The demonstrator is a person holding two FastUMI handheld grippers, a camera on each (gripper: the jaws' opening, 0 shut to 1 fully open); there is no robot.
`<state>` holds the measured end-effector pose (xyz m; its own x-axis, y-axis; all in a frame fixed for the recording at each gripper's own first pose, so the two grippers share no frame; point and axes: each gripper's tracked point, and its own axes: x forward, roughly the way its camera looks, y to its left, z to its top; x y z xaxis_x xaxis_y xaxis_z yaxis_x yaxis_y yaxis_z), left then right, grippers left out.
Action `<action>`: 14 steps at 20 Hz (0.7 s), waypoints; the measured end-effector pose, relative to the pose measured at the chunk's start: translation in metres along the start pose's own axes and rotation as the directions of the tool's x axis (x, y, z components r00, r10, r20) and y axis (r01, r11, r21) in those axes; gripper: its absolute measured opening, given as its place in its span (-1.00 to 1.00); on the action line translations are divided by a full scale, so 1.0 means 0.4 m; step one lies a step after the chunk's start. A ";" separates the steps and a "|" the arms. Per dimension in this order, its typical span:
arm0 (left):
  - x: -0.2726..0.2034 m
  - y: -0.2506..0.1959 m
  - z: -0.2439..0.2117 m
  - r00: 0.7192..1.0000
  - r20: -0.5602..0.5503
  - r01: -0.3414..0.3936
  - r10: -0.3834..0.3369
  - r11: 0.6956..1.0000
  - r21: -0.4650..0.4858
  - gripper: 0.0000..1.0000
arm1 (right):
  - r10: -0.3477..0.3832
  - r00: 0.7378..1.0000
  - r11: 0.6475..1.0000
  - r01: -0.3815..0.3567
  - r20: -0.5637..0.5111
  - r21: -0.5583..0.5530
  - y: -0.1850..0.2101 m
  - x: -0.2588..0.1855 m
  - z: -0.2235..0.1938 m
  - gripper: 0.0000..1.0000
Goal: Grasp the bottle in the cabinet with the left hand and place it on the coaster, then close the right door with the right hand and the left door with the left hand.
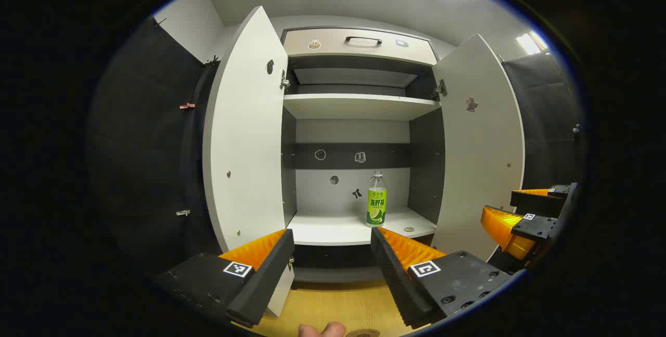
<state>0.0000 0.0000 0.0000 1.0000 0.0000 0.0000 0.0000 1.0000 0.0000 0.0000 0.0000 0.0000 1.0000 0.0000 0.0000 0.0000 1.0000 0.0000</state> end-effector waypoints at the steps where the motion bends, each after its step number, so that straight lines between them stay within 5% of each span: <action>1: 0.001 0.001 0.003 1.000 0.000 0.000 0.000 1.000 0.003 0.89 | 0.003 1.000 1.000 -0.003 0.000 0.000 0.002 0.002 0.000 0.95; 14: 0.019 -0.004 0.010 1.000 0.013 0.001 -0.002 1.000 0.010 0.89 | -0.003 1.000 1.000 0.003 0.015 0.006 -0.011 0.012 0.017 0.95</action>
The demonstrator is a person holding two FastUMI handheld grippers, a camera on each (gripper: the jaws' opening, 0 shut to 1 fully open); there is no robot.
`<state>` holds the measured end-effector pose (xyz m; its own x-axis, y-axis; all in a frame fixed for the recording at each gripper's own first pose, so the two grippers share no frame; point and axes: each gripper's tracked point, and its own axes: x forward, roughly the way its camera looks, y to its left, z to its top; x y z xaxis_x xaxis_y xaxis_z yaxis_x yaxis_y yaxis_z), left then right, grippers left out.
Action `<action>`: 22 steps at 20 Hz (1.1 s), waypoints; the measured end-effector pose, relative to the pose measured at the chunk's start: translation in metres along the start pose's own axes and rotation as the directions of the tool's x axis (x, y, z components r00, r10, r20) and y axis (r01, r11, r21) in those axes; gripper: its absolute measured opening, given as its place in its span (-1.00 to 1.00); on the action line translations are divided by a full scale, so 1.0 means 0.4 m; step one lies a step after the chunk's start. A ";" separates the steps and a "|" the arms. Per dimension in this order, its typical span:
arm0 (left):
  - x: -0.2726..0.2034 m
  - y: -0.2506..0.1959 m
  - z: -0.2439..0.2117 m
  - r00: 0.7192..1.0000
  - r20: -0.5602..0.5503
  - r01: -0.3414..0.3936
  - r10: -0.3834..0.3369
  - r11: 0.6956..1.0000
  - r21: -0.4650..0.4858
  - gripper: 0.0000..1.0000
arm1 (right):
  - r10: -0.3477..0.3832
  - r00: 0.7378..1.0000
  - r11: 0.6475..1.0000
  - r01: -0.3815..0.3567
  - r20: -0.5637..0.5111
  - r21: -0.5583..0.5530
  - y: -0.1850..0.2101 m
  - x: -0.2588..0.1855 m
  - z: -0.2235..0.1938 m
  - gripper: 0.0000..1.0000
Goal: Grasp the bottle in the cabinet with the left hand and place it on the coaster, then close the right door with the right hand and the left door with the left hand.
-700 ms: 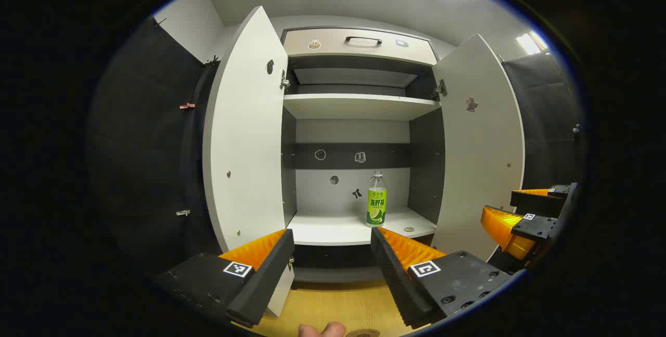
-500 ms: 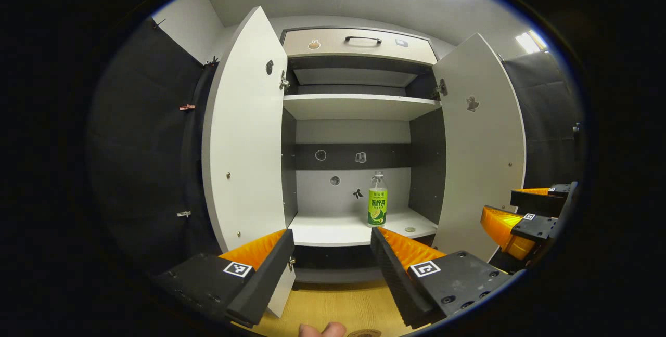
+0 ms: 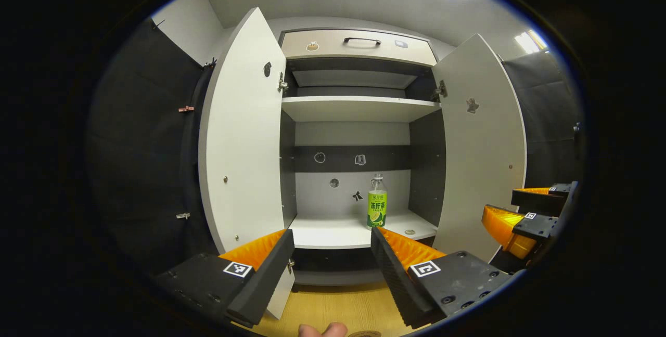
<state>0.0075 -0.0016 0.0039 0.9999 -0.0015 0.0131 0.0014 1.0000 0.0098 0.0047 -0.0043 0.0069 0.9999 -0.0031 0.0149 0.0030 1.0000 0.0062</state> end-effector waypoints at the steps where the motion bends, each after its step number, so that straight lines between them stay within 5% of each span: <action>1: 0.000 -0.003 0.002 1.000 0.000 0.001 -0.001 1.000 -0.001 0.89 | -0.002 1.000 1.000 0.002 0.001 -0.001 -0.004 0.000 0.000 0.95; 11: 0.072 -0.066 -0.009 0.999 0.004 0.042 -0.042 0.999 -0.009 0.89 | -0.002 1.000 1.000 0.002 -0.004 0.010 -0.039 -0.019 0.005 0.95; 22: 0.429 -0.257 -0.046 0.987 -0.035 0.158 -0.159 0.987 -0.041 0.89 | -0.042 0.999 0.999 0.042 0.004 0.020 -0.210 -0.092 -0.006 0.95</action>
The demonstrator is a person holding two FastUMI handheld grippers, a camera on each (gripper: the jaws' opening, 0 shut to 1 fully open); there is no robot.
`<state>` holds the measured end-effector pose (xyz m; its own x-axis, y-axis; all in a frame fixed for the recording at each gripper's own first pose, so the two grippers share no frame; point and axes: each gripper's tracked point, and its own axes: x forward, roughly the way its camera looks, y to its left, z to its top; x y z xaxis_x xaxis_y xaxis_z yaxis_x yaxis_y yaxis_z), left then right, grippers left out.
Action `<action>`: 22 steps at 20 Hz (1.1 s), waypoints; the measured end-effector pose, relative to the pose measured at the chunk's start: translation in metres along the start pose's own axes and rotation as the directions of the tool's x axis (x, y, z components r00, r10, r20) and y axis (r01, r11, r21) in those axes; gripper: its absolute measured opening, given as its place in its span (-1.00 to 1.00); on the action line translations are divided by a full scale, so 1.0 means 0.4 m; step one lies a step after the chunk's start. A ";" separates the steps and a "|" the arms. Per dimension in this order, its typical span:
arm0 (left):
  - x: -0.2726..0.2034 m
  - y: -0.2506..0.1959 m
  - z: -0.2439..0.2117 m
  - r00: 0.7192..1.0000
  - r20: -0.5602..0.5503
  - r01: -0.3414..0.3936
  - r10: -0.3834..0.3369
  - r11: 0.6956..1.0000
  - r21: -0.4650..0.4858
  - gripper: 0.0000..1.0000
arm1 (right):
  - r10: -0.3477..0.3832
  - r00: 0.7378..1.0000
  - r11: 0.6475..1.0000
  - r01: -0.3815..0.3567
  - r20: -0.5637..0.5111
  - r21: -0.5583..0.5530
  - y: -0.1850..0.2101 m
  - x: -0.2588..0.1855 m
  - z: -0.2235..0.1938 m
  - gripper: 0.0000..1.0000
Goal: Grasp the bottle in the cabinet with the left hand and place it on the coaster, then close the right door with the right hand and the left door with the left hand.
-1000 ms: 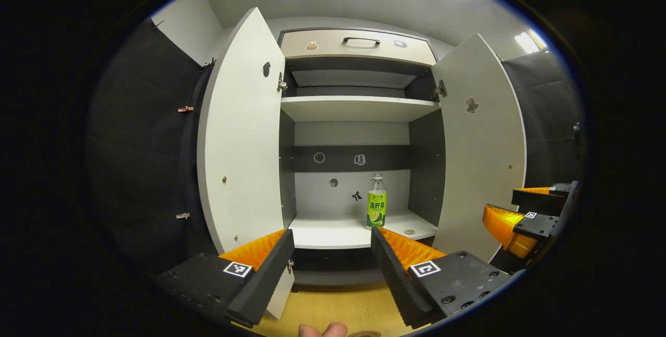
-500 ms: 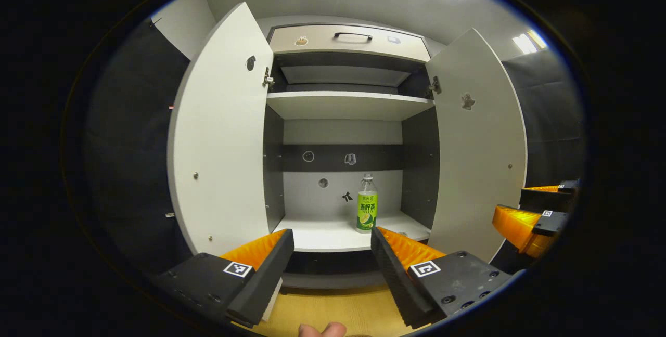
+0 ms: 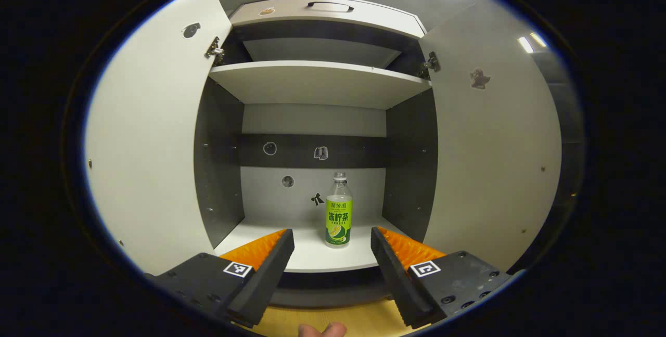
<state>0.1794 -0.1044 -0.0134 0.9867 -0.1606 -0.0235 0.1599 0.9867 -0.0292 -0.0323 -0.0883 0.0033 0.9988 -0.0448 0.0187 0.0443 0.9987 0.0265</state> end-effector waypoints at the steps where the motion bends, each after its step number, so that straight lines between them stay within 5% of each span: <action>1: 0.042 -0.009 -0.004 1.000 -0.008 0.002 -0.002 1.000 -0.010 0.89 | -0.013 1.000 1.000 0.013 0.006 -0.008 -0.024 -0.003 0.003 0.95; 14: 0.471 0.005 -0.041 0.992 -0.034 -0.117 0.118 0.993 0.024 0.89 | -0.153 0.988 0.988 0.153 -0.020 -0.017 -0.265 0.019 -0.038 0.95; 22: 0.596 0.000 -0.076 0.992 -0.051 -0.114 0.115 0.993 0.018 0.88 | -0.191 0.982 0.982 0.191 -0.015 -0.002 -0.326 0.043 -0.040 0.95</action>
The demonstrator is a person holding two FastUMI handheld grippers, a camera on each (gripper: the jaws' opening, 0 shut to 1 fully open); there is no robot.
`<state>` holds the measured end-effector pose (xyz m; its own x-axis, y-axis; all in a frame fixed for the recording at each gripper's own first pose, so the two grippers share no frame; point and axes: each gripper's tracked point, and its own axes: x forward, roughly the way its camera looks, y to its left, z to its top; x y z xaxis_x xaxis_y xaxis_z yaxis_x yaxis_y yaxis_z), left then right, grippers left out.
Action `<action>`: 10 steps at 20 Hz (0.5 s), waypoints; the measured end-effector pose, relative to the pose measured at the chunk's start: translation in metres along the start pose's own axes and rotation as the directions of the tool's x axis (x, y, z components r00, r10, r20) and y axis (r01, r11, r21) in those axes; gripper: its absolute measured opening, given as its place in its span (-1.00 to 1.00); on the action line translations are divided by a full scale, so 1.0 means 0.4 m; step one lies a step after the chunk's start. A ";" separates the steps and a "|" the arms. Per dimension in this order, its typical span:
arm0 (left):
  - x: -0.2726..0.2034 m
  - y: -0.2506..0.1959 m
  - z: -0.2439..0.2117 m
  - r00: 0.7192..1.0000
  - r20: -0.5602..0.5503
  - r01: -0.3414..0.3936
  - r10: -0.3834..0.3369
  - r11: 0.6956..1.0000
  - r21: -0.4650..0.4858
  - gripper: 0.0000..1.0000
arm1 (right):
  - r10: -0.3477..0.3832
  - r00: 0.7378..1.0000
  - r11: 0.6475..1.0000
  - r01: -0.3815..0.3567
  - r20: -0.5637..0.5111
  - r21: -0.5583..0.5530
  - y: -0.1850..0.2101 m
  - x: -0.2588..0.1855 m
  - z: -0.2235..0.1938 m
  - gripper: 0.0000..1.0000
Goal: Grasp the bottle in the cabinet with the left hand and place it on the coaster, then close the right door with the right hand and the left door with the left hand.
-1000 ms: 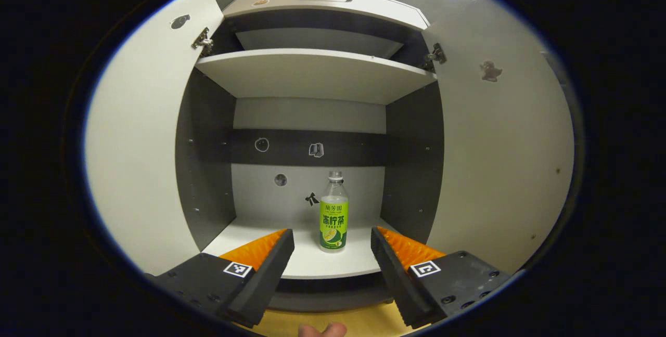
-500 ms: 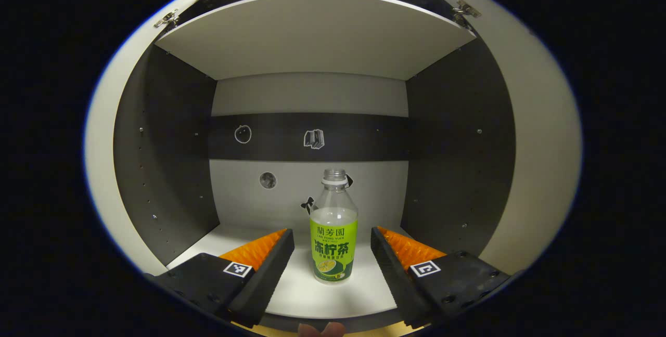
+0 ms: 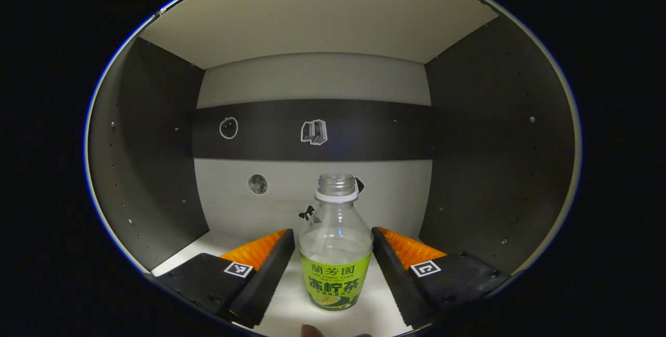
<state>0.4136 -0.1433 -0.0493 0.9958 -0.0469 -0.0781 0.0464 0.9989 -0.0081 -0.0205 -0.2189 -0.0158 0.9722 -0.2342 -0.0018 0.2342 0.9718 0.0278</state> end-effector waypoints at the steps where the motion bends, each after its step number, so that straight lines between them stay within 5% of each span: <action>1: 0.003 0.001 -0.004 1.000 -0.005 -0.005 0.005 1.000 0.001 0.83 | 0.000 1.000 1.000 0.000 0.003 -0.001 0.000 -0.001 0.001 0.95; 2: 0.002 0.001 0.001 1.000 0.003 0.001 -0.001 1.000 0.003 0.61 | -0.001 1.000 1.000 0.001 0.005 -0.003 0.000 0.002 -0.001 0.95; 10: -0.116 0.009 0.068 0.997 0.053 0.050 -0.052 0.998 0.029 0.55 | 0.021 1.000 1.000 -0.021 0.021 0.012 0.011 0.001 0.007 0.95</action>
<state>0.3697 -0.1373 -0.0184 0.9949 -0.0980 -0.0243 0.0984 0.9950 0.0165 -0.0190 -0.2149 -0.0129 0.9766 -0.2141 0.0196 0.2132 0.9762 0.0396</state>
